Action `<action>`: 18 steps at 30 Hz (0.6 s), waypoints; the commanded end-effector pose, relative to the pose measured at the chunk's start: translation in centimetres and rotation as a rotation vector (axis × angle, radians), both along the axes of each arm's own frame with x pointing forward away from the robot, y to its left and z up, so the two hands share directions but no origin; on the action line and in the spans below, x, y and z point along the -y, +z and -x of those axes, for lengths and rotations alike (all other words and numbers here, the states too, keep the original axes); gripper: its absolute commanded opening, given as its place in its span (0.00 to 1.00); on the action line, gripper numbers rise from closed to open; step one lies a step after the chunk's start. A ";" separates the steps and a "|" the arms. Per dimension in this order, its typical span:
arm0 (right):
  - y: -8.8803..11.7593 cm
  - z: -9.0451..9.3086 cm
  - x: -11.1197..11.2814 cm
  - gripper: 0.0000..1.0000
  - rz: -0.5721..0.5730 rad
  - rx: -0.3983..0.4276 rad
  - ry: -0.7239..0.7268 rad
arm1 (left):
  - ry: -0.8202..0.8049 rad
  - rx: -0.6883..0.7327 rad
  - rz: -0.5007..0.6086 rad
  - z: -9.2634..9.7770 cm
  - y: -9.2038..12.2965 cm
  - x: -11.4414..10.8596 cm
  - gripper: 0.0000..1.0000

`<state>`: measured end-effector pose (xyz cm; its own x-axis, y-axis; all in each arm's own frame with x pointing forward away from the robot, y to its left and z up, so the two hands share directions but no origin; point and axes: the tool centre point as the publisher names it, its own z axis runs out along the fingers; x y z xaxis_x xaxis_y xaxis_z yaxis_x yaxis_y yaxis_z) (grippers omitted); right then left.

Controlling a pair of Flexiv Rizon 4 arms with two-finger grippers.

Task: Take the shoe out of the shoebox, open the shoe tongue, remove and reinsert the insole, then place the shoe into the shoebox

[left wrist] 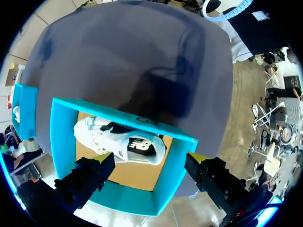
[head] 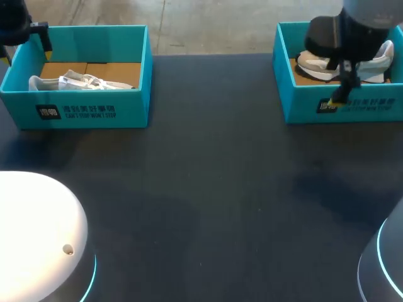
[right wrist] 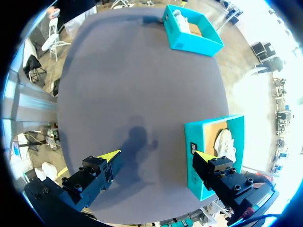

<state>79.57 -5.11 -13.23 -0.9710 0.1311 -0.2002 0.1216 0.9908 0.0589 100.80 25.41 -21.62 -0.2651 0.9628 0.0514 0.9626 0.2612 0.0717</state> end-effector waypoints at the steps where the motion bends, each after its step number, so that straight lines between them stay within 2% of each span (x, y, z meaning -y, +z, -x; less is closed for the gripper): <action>1: -0.5 -1.9 0.9 1.00 -0.019 -0.008 -0.003 | -0.042 0.021 -0.019 2.2 0.8 -0.2 1.00; 7: -1.2 -4.2 2.2 1.00 -0.057 -0.024 -0.101 | -0.075 0.022 -0.033 3.2 1.1 -0.5 1.00; 11: -1.0 -5.4 3.1 1.00 -0.120 -0.012 -0.277 | -0.051 0.015 -0.028 3.3 1.0 -0.4 1.00; 13: -0.8 -5.9 3.7 1.00 -0.172 0.035 -0.431 | -0.051 0.009 -0.028 3.3 1.0 -0.3 1.00; 14: -0.7 -6.2 4.0 1.00 -0.213 0.087 -0.475 | -0.051 0.009 -0.028 3.3 1.0 -0.3 1.00; 18: -0.7 -6.2 4.0 1.00 -0.213 0.087 -0.475 | -0.051 0.009 -0.028 3.3 1.0 -0.3 1.00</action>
<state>86.59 -8.89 -13.38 -0.8370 0.5187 -0.1743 0.4799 0.8488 0.2217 97.54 25.71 -20.69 -0.2166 0.9734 0.0749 0.9738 0.2100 0.0868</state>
